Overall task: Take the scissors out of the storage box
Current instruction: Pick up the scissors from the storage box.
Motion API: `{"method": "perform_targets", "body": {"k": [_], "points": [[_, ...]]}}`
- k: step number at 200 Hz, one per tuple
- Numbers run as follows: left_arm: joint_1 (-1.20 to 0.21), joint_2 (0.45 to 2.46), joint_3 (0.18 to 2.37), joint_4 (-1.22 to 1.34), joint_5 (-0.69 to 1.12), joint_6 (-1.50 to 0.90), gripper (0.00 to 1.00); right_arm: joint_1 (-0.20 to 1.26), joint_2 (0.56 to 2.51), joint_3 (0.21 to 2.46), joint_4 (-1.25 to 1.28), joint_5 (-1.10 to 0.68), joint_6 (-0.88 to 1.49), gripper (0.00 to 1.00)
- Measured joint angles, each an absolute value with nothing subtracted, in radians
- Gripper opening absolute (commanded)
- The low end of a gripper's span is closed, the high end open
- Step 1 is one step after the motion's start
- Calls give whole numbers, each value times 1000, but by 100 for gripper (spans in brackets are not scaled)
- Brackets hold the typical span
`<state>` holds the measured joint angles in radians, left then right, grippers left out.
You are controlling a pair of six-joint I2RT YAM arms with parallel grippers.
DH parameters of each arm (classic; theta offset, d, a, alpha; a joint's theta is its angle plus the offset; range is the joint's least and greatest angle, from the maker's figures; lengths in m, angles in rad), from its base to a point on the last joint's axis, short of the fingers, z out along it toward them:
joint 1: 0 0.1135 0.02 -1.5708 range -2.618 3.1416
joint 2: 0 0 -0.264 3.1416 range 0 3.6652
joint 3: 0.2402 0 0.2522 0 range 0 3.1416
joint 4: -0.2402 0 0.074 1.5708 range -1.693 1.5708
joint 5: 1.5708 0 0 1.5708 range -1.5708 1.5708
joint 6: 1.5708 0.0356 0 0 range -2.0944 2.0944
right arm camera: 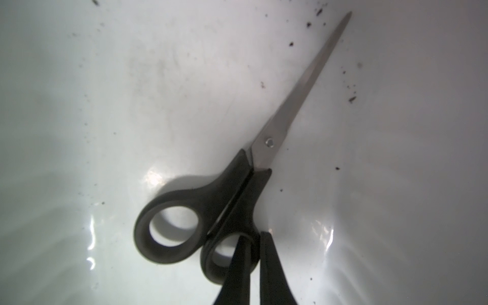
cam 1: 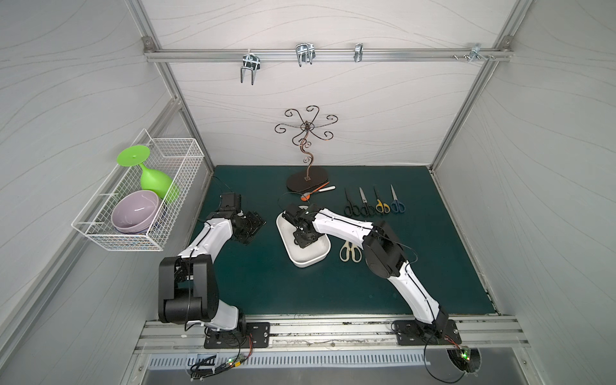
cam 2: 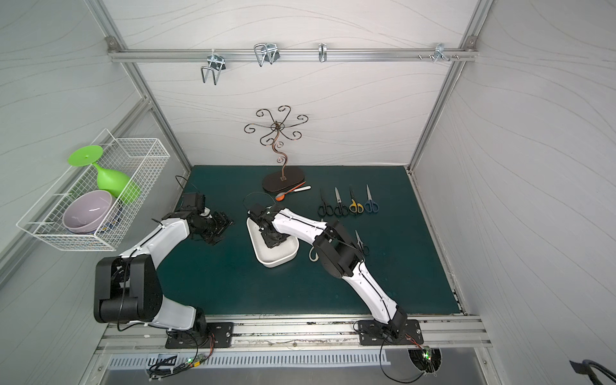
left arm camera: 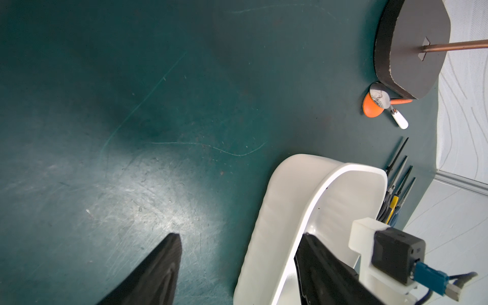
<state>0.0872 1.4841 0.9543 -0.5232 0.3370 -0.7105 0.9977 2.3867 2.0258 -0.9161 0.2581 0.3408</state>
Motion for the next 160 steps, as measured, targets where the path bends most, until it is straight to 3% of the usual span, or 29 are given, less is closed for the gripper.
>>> {"method": "perform_targets", "body": {"k": [68, 160], "points": [[92, 1484, 954, -522, 337, -711, 75, 1000, 2288, 1892, -877, 290, 122, 0], [92, 1483, 946, -515, 336, -709, 75, 988, 2074, 1872, -809, 286, -86, 0]]}}
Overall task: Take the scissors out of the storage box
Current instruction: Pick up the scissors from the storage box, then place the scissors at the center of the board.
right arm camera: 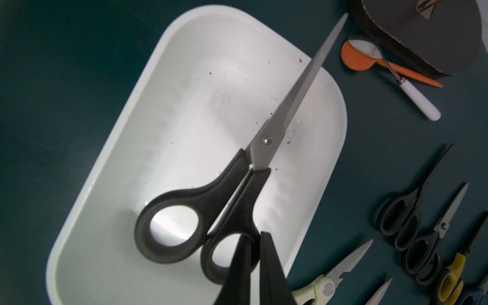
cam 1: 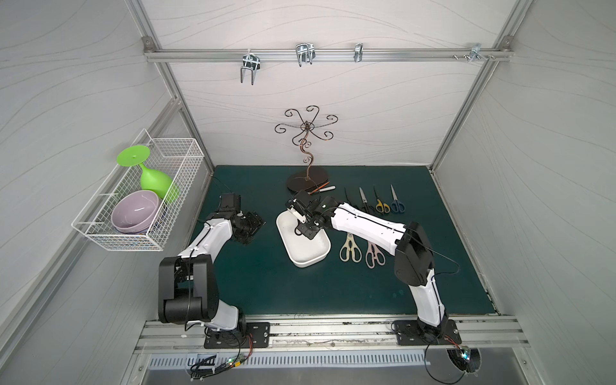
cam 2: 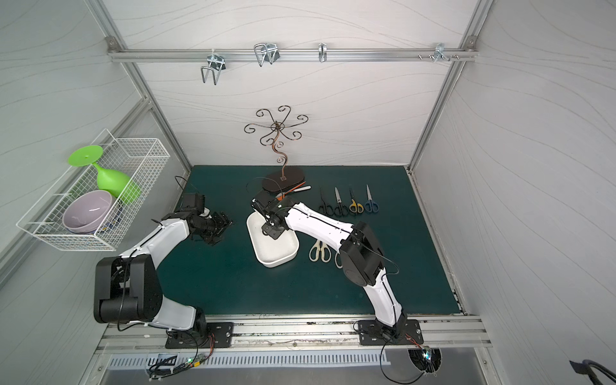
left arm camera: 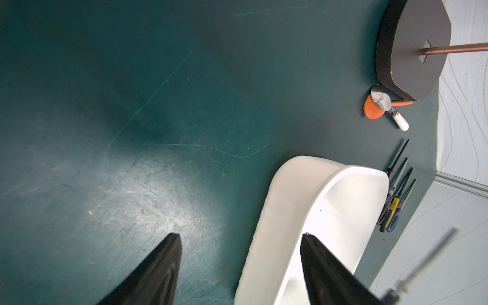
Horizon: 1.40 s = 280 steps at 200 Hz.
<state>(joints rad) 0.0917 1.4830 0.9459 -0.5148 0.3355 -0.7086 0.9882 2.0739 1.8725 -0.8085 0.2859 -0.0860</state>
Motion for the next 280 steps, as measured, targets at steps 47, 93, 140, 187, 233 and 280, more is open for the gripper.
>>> {"method": "perform_targets", "body": {"k": [47, 93, 140, 187, 233, 280], "points": [[83, 1477, 952, -508, 377, -710, 74, 886, 1959, 1740, -802, 287, -158, 0], [-35, 1486, 1090, -515, 386, -710, 74, 688, 1748, 1502, -836, 315, -210, 0], [-173, 1546, 1214, -500, 406, -707, 74, 487, 1616, 1310, -901, 390, -234, 0], [-188, 1581, 1206, -489, 418, -684, 74, 358, 1613, 1222, -949, 477, -233, 0], [-188, 1581, 1163, -489, 419, -634, 74, 316, 1618, 1176, -971, 526, -237, 0], [-188, 1581, 1153, -488, 420, -620, 74, 264, 1694, 1187, -973, 528, -236, 0]]}}
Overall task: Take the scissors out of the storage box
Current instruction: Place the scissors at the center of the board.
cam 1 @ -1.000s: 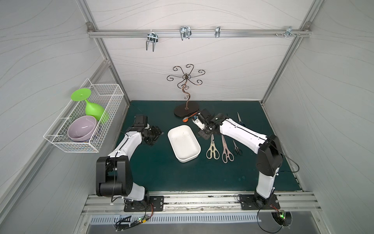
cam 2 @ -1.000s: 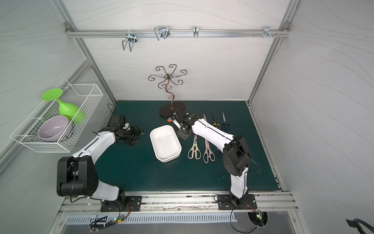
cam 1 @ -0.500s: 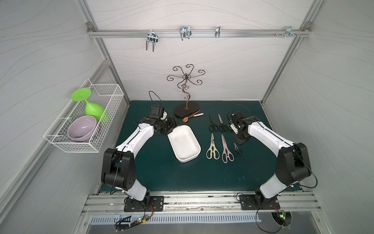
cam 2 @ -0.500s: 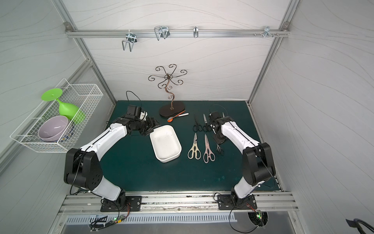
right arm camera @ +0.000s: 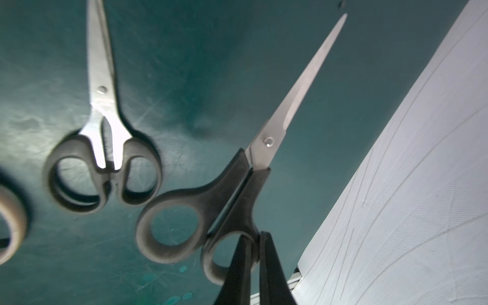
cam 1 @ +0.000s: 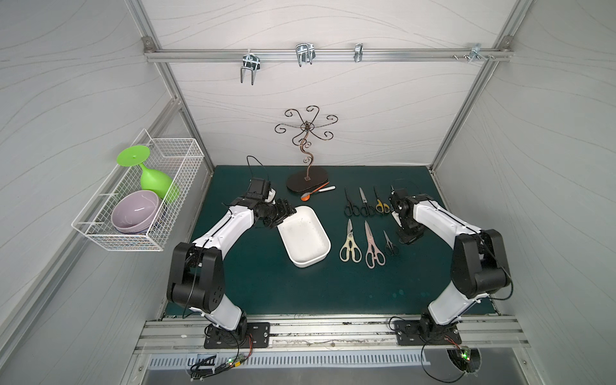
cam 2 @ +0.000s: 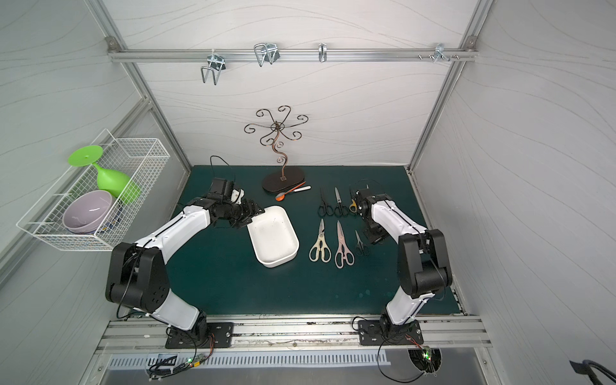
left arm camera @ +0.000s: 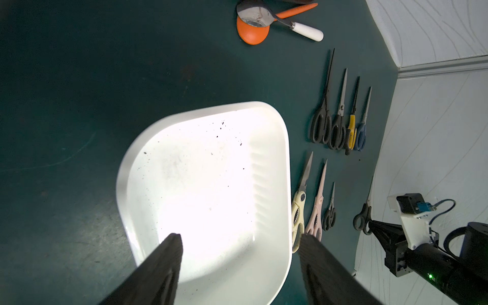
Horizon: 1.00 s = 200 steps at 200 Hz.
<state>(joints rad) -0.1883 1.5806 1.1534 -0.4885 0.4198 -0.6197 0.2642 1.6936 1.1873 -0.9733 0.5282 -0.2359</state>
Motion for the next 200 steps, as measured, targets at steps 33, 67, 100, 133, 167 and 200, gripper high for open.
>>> {"method": "perform_targets", "body": {"k": [33, 67, 100, 133, 167, 200], "points": [[-188, 1581, 1153, -488, 420, -619, 74, 264, 1761, 1188, -966, 522, -236, 0], [-188, 1581, 1150, -488, 424, -617, 74, 253, 1809, 1188, -949, 523, -237, 0], [-188, 1581, 1148, -488, 427, -617, 74, 220, 1827, 1189, -932, 524, -237, 0], [-188, 1581, 1148, -488, 429, -617, 74, 208, 1850, 1193, -925, 549, -237, 2], [-188, 1581, 1148, -488, 432, -617, 74, 209, 1871, 1196, -925, 573, -237, 17], [-188, 1581, 1148, -488, 434, -617, 74, 209, 1889, 1203, -925, 576, -235, 33]]}}
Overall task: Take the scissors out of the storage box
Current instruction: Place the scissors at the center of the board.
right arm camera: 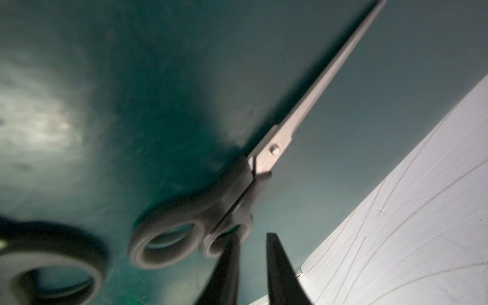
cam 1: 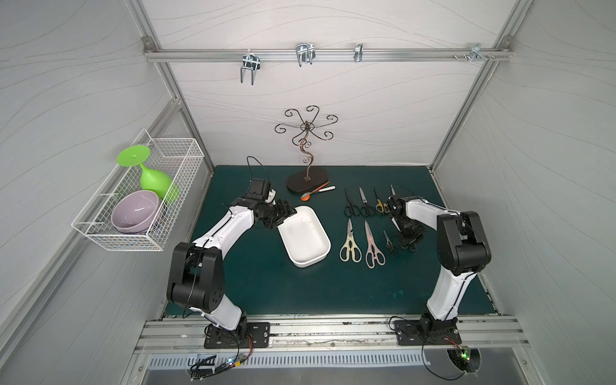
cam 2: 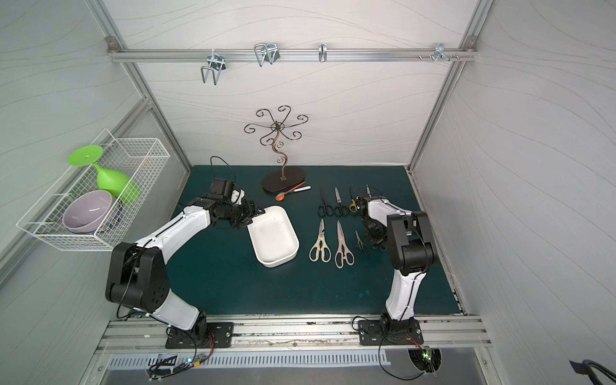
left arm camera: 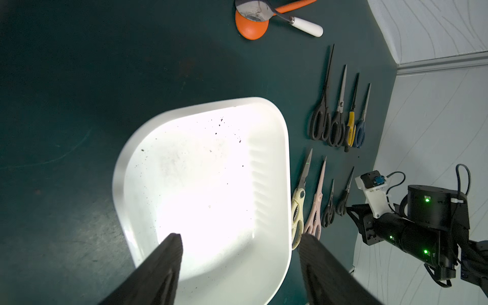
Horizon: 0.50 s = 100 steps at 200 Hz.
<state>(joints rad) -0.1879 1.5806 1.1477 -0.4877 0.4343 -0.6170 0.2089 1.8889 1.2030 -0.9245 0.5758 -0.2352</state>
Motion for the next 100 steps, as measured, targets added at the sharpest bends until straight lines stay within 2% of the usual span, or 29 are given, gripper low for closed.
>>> {"method": "perform_targets", "body": {"k": [50, 100], "points": [[-186, 1581, 1148, -488, 435, -617, 74, 209, 1887, 1262, -963, 579, -181, 39], [-182, 1577, 1148, -488, 435, -617, 74, 212, 1782, 1362, -1012, 395, 70, 39]]}}
